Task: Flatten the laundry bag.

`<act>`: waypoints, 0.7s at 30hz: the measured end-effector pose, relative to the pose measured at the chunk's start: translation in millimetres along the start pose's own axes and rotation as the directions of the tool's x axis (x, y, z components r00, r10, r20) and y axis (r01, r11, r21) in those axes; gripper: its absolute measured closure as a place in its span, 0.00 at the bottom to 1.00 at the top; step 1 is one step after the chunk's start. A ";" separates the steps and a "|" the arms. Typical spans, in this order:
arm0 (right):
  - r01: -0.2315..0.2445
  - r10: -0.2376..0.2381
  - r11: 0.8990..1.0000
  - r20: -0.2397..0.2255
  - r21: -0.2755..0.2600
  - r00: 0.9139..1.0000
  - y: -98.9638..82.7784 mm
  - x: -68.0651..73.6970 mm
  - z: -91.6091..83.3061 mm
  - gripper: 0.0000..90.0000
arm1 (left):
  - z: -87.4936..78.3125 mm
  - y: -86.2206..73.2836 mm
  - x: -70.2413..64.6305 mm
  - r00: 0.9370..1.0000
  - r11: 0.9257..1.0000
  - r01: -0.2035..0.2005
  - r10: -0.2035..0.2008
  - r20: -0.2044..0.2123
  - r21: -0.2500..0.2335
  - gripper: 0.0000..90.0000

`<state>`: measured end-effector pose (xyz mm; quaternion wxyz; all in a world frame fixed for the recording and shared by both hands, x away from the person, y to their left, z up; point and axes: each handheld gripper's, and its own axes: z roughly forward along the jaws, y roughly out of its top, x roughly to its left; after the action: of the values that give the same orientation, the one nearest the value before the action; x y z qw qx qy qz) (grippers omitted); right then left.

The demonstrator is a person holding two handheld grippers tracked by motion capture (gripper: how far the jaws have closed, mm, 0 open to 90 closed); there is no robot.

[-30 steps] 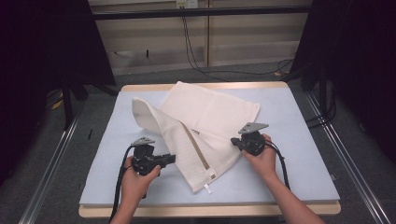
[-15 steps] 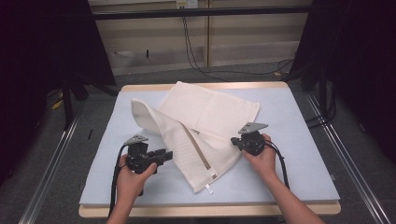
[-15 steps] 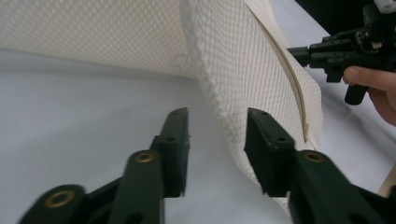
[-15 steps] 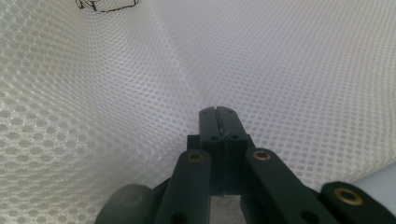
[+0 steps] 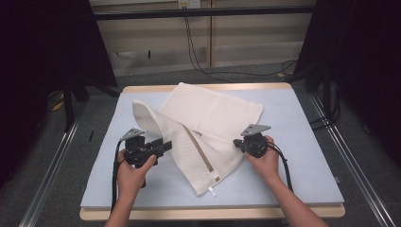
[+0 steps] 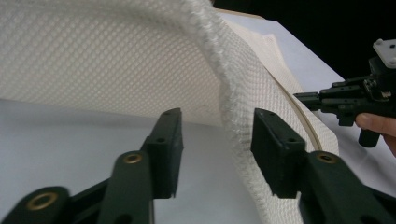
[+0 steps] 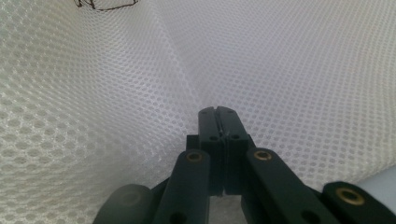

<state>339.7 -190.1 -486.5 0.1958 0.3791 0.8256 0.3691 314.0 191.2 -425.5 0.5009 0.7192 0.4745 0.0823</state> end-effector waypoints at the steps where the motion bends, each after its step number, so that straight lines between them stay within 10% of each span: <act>1: -0.001 0.001 1.000 -0.002 0.001 1.000 0.1 0.1 0.0 1.00 | 0.2 0.4 -1.3 1.000 1.000 0.006 -0.006 0.018 0.008 0.72; 6: -0.004 0.004 1.000 0.000 0.001 1.000 0.3 0.1 -0.4 1.00 | 1.9 -1.2 -2.6 0.999 0.998 0.029 -0.031 0.034 0.061 0.95; 21: -0.010 0.011 1.000 0.024 -0.021 1.000 3.0 -9.8 -5.5 1.00 | -7.4 -21.2 -14.0 0.999 0.991 0.001 -0.006 0.037 0.137 0.93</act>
<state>344.0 -198.9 -480.2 0.2078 0.3860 0.8173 0.3740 289.4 186.3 -433.8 0.4592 0.7525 0.4707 0.0354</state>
